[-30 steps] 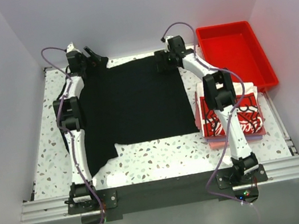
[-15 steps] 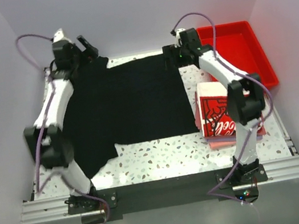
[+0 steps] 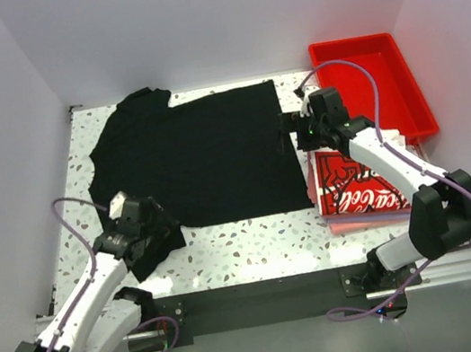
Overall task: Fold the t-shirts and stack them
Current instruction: Fold the tshirt
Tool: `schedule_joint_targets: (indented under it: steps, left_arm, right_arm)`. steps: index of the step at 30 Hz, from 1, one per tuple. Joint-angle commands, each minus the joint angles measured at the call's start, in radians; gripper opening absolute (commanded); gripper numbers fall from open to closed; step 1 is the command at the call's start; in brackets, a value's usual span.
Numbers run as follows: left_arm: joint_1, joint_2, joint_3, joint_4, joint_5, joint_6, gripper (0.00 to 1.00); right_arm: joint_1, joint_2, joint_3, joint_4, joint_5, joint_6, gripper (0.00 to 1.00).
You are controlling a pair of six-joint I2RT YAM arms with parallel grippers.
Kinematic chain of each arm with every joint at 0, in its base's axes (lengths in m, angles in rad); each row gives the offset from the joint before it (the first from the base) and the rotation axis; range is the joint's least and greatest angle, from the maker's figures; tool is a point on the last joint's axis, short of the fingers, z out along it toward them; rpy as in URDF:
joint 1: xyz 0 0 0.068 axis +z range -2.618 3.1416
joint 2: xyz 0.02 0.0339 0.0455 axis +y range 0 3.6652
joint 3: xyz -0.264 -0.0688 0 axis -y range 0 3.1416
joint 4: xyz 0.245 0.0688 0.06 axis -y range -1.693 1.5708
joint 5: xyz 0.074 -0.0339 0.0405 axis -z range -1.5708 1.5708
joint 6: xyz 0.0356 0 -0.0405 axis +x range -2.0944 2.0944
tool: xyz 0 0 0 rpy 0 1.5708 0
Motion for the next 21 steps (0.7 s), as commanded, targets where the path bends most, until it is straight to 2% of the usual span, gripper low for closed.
schedule_joint_targets:
  steps: [1, 5, 9, 13, 14, 17, 21]
  left_arm:
    - [-0.003, -0.093, 0.017, -0.313, -0.234, -0.226, 1.00]
    - [-0.006, -0.045, 0.012, -0.364, -0.268, -0.401, 1.00]
    - [-0.006, -0.010, 0.025, -0.400, -0.324, -0.484, 1.00]
    - [-0.003, 0.044, 0.035, -0.404, -0.335, -0.492, 0.99]
    - [-0.003, 0.052, 0.038, -0.406, -0.334, -0.487, 0.93]
    - [-0.003, 0.061, 0.043, -0.403, -0.296, -0.464, 0.87]
    - [-0.005, 0.058, 0.041, -0.395, -0.253, -0.446, 0.83]
  right_arm:
    - [0.000, -0.068, -0.004, 0.028, -0.011, 0.017, 0.99]
    - [-0.001, -0.056, 0.004, 0.008, 0.014, 0.011, 0.99]
    - [-0.001, -0.028, 0.007, 0.002, 0.023, 0.006, 0.99]
    - [-0.001, 0.005, 0.029, -0.019, 0.027, -0.003, 0.99]
    - [-0.001, 0.015, 0.032, -0.023, 0.032, -0.006, 0.99]
    - [-0.003, 0.028, 0.038, -0.026, 0.055, -0.010, 0.99]
    - [-0.001, 0.036, 0.049, -0.039, 0.072, -0.012, 0.99]
